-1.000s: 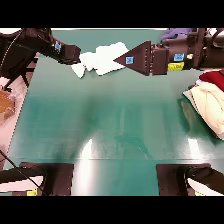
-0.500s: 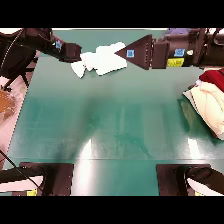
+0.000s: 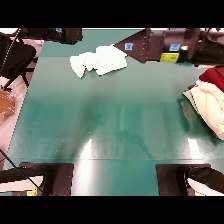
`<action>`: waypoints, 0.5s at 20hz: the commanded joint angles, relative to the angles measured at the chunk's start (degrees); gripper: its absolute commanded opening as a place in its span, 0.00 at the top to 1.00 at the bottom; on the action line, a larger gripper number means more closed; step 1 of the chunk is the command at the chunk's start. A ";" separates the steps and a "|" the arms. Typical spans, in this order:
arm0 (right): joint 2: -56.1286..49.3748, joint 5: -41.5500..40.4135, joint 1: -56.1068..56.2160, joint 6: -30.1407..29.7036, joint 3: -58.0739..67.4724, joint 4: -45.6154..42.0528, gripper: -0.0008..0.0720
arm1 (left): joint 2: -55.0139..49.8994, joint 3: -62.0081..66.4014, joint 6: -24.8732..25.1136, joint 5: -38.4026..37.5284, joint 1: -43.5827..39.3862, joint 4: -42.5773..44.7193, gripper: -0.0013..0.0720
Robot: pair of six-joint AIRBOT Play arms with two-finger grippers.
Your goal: Fold the shirts.
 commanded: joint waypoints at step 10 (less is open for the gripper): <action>-4.44 -2.62 -4.31 0.02 -0.02 -1.01 0.95 | -14.03 -13.77 -5.77 5.42 13.99 -8.55 0.00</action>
